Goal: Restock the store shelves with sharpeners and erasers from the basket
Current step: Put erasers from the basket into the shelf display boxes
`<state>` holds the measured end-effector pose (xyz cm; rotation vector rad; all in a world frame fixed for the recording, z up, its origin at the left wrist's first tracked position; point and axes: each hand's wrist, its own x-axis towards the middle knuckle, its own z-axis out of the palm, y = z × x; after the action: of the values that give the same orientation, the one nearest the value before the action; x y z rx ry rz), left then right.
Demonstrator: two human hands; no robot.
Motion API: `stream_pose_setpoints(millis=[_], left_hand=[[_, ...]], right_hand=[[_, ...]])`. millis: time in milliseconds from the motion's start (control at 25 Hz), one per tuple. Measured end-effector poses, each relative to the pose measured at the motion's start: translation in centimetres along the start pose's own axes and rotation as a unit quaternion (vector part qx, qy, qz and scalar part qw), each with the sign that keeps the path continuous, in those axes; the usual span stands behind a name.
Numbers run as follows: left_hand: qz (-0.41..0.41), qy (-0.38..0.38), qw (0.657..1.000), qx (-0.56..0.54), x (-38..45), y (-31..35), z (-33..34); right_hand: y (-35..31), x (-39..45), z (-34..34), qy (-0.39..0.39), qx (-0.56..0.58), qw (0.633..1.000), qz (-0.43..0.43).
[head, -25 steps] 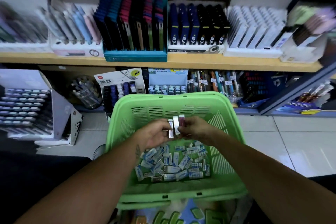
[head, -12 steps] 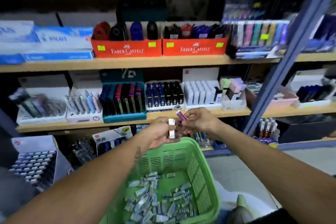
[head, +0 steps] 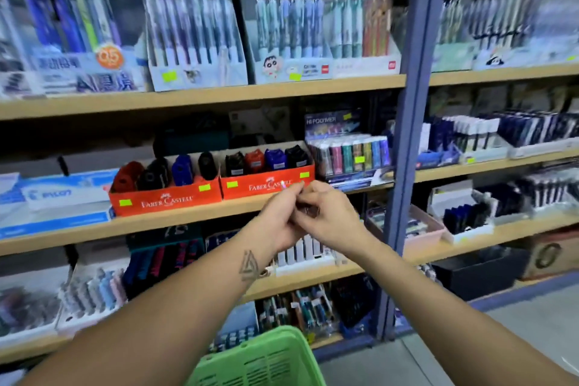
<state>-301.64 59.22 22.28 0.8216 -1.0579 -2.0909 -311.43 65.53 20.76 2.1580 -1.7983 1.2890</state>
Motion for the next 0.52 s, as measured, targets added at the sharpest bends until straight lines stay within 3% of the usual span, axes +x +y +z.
stream_pose_setpoints(millis=[120, 200, 360, 520], left_hand=[[0.039, -0.019, 0.996, 0.075, 0.4, 2.8, 2.2], [0.071, -0.042, 0.99, 0.112, 0.6, 3.9, 3.4], [0.087, -0.088, 0.988, 0.097, 1.6, 5.6, 5.0], [0.088, -0.106, 0.987, 0.085, 2.7, 6.8, 5.2]], right_hand=[[1.0, 1.8, -3.3, 0.089, 0.21, 0.968, 0.106], [1.9, 3.0, -4.8, 0.128, 0.274, 0.941, 0.152], [2.7, 5.3, -6.6, 0.049, 0.406, 0.897, 0.169], [3.8, 7.0, -7.1, 0.06, 0.434, 0.882, 0.173]])
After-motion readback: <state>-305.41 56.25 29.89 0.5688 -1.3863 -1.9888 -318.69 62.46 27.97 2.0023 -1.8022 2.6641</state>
